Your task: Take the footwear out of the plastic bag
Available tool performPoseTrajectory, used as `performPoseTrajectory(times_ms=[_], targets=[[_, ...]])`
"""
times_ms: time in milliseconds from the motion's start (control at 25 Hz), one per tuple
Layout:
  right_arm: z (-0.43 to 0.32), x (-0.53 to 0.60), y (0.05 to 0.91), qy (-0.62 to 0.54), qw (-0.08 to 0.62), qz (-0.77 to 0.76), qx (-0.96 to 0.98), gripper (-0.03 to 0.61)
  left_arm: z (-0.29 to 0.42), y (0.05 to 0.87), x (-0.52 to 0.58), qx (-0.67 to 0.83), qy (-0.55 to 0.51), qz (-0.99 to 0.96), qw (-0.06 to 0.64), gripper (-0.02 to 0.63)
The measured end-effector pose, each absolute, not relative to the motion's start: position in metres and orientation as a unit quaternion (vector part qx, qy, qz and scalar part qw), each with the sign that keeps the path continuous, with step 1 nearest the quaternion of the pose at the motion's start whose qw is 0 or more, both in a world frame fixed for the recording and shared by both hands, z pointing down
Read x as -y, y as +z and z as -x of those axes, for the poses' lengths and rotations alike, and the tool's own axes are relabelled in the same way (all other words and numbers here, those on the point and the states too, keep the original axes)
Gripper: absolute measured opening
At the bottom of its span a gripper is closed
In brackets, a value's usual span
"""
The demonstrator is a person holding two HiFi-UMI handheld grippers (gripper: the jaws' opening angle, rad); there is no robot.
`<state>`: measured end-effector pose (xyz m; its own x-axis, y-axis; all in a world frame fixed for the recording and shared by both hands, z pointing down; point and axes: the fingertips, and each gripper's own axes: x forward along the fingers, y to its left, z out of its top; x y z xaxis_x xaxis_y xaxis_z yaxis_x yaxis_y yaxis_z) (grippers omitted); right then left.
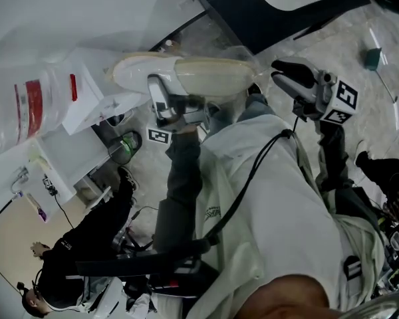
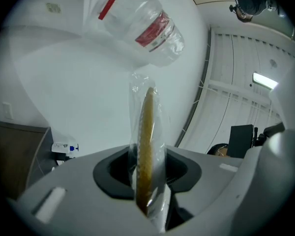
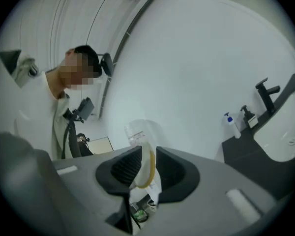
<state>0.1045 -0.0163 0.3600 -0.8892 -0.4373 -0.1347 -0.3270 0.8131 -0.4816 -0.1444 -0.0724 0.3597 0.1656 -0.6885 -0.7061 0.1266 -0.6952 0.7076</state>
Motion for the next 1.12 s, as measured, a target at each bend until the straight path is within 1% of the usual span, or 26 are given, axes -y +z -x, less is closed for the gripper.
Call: performPoseTrajectory(times_ms=[40,120,400,560,640,800,840,920,1000,1040,1120], targets=[[-0.098,0.015,0.371,-0.23,0.104,0.218,-0.943,0.081,0.148,0.359,0.073,0.208,-0.623,-0.676,0.333,0.103],[-0.086,0.012,0.386,-0.244,0.094,0.234,-0.936,0.081,0.151,0.36,0.072,0.211,-0.641,-0.657,0.336,0.103],[-0.07,0.013,0.395,-0.276,0.128,0.228,-0.925,0.081,0.153,0.366,0.067,0.216,-0.657,-0.633,0.348,0.103],[-0.07,0.012,0.393,-0.28,0.123,0.224,-0.925,0.121,0.155,0.364,0.064,0.213,-0.661,-0.63,0.347,0.103],[-0.068,0.014,0.387,-0.287,0.14,0.223,-0.921,0.153,0.159,0.364,0.063,0.208,-0.672,-0.619,0.349,0.103],[-0.06,0.009,0.376,-0.308,0.176,0.189,-0.916,0.196,0.165,0.366,0.059,0.204,-0.685,-0.606,0.348,0.103],[-0.056,0.005,0.372,-0.311,0.184,0.169,-0.917,0.198,0.165,0.366,0.058,0.203,-0.685,-0.608,0.347,0.103],[-0.051,-0.003,0.36,-0.307,0.203,0.135,-0.92,0.198,0.166,0.364,0.057,0.201,-0.684,-0.611,0.343,0.103],[-0.052,-0.002,0.353,-0.289,0.211,0.144,-0.923,0.196,0.163,0.361,0.056,0.196,-0.679,-0.621,0.34,0.103],[-0.052,0.0,0.354,-0.28,0.2,0.157,-0.926,0.176,0.161,0.359,0.056,0.194,-0.674,-0.628,0.338,0.103],[-0.049,0.003,0.363,-0.27,0.16,0.171,-0.934,0.105,0.157,0.355,0.054,0.192,-0.665,-0.64,0.334,0.103]])
